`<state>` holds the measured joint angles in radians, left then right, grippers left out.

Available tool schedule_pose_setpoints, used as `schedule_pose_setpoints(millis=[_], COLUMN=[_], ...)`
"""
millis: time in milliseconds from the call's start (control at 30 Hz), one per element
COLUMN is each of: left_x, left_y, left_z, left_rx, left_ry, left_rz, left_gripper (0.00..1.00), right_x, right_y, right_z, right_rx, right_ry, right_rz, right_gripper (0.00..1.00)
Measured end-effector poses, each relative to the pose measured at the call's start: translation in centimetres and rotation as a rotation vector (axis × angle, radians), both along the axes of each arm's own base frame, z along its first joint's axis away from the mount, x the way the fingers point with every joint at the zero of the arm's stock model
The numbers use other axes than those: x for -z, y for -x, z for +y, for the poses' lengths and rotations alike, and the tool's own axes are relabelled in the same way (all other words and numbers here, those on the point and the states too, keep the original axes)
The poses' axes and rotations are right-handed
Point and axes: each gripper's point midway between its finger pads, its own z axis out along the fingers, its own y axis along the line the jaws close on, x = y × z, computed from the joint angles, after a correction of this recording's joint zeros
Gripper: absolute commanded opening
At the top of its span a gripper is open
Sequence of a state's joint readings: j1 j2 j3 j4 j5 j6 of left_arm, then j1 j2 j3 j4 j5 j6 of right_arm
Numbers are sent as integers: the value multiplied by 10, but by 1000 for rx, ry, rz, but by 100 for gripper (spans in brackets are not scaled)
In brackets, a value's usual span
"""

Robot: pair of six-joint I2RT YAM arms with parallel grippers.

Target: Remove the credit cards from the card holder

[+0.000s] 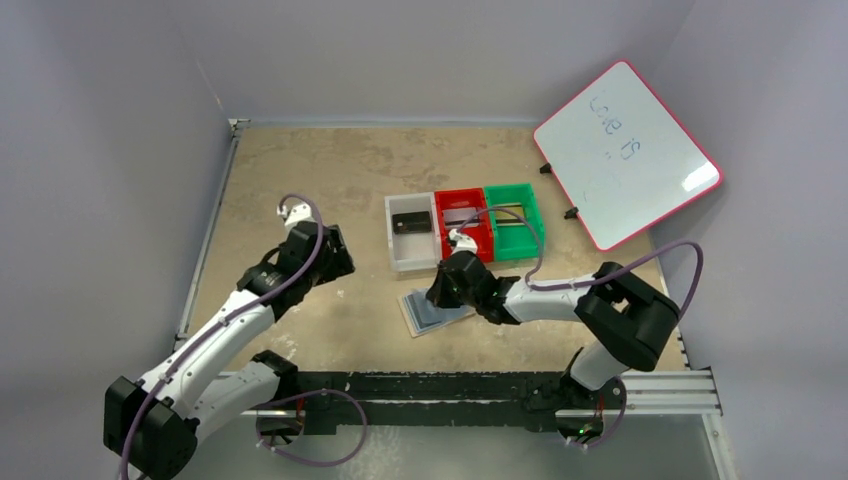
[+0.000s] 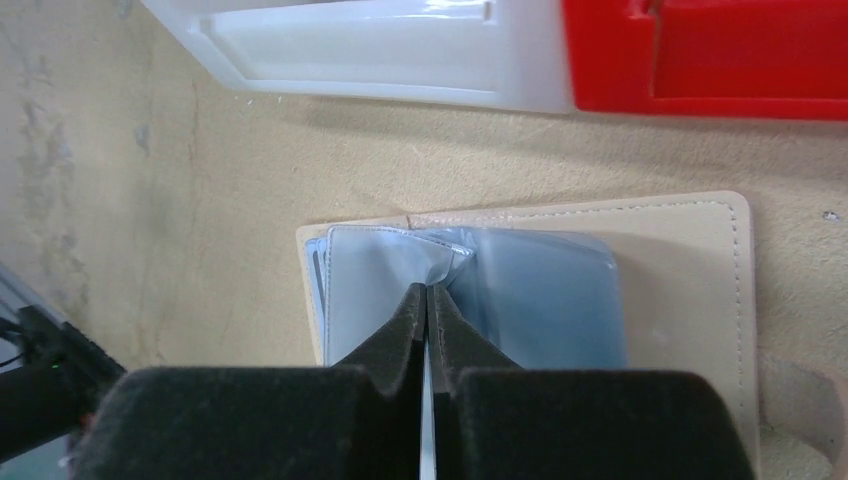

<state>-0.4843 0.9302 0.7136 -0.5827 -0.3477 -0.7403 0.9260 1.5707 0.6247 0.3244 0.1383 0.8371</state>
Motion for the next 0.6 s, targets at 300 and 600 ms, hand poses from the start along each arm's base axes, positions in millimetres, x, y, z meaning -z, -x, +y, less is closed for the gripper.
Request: schedule_pose_setpoints(millis=[300, 600], left_x=[24, 36], left_y=[29, 43], left_z=[-99, -170], left_rx=[268, 382], left_ry=[341, 446], left_rz=[32, 57], left_gripper=[71, 71], right_x=[4, 5], right_y=[2, 3], right_z=[-12, -20], right_rx=[45, 71], right_ry=[-171, -261], right_rz=[45, 79], right_gripper=[0, 0])
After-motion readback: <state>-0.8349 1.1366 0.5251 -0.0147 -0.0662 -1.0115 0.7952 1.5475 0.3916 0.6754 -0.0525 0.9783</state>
